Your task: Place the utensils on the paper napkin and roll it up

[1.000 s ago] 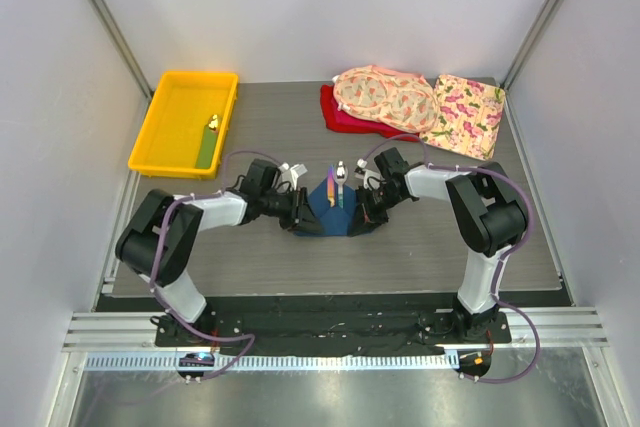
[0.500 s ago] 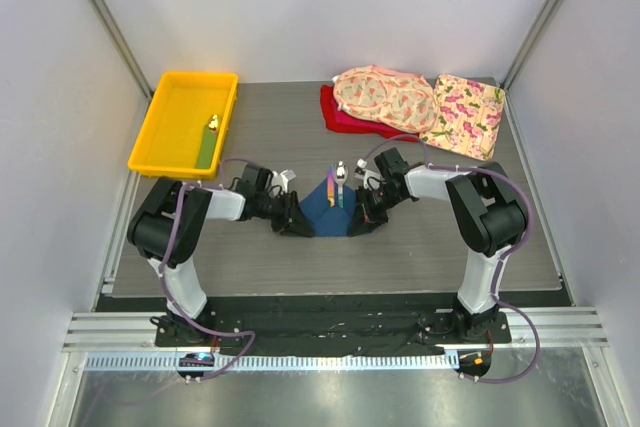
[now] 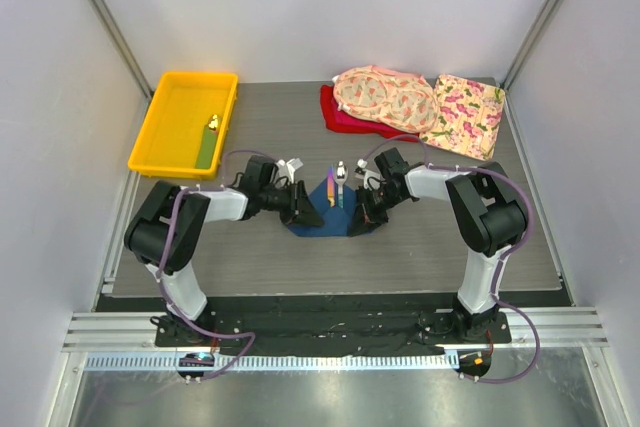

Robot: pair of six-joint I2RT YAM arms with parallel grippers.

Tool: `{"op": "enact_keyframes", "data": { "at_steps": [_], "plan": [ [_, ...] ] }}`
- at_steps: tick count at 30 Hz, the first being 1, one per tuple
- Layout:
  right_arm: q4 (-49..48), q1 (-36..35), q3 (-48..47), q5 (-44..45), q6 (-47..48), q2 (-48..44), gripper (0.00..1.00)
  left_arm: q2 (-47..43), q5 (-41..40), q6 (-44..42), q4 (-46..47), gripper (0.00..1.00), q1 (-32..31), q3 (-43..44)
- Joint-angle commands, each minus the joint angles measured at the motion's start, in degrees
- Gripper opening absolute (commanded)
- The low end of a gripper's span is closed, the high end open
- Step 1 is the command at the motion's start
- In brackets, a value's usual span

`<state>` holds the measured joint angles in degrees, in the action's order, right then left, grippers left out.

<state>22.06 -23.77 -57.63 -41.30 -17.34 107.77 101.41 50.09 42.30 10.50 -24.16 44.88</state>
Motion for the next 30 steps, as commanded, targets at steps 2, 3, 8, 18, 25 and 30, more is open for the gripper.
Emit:
{"op": "enact_keyframes", "data": {
  "at_steps": [2,3,8,18,25,30],
  "plan": [
    [-0.7,0.3,0.0,0.3,0.1,0.7,0.05,2.6,-0.9,3.3,5.1,0.26,-1.2,3.3],
    [-0.6,0.2,-0.1,0.3,0.0,0.8,0.05,3.2,-1.1,3.6,5.4,0.26,-1.2,3.5],
    [-0.6,0.3,-0.4,0.1,0.1,0.7,0.05,6.2,-4.2,4.8,6.4,0.23,-1.0,3.2],
    [0.1,0.2,-0.6,-0.1,0.5,0.3,0.05,9.5,-5.1,5.5,9.0,0.16,0.0,1.5],
    [0.9,0.2,-2.9,-2.3,0.0,-2.6,0.06,10.0,-5.7,4.5,7.9,0.12,0.0,1.6],
    [-0.1,0.2,-5.4,-3.4,-1.3,-3.2,0.06,10.0,-6.0,3.9,6.9,0.12,0.0,2.0]
  ]
}}
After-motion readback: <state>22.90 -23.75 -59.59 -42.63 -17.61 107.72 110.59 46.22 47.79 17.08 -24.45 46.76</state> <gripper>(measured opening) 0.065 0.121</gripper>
